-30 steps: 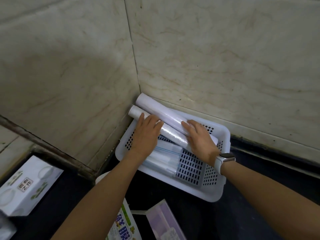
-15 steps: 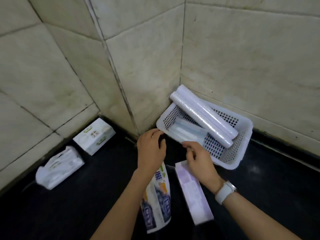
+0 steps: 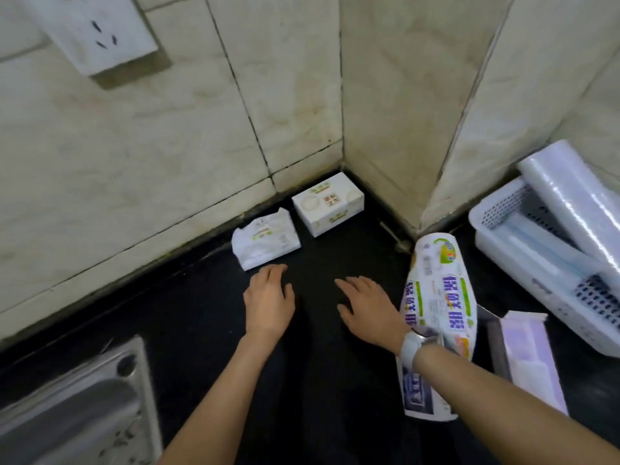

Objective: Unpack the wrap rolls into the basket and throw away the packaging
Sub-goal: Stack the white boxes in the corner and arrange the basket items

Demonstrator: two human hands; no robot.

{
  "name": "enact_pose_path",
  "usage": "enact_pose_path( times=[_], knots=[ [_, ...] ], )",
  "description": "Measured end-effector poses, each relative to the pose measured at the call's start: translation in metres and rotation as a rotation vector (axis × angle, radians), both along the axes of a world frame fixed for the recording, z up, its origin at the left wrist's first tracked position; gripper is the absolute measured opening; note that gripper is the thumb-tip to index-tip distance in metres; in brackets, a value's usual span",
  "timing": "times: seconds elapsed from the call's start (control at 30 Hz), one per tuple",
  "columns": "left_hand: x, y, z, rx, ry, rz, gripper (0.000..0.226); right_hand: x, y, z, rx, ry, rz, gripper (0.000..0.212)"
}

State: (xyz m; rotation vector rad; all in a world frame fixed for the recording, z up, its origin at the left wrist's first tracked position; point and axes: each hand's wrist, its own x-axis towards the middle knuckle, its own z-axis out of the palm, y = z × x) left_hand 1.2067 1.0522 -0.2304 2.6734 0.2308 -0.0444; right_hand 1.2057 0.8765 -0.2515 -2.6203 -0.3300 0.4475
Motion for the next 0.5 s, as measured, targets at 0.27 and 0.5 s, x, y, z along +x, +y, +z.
enact_pose_path(
  times=[0.27, 0.5],
  knots=[
    [0.082, 0.060, -0.022, -0.013, 0.078, 0.027, 0.057, 0.055, 0.021, -0.042, -0.338, 0.239, 0.023, 0.088],
    [0.097, 0.060, -0.028, -0.139, -0.114, 0.045, 0.024, 0.054, 0.017, -0.046, -0.273, 0.223, 0.004, 0.086]
  ],
)
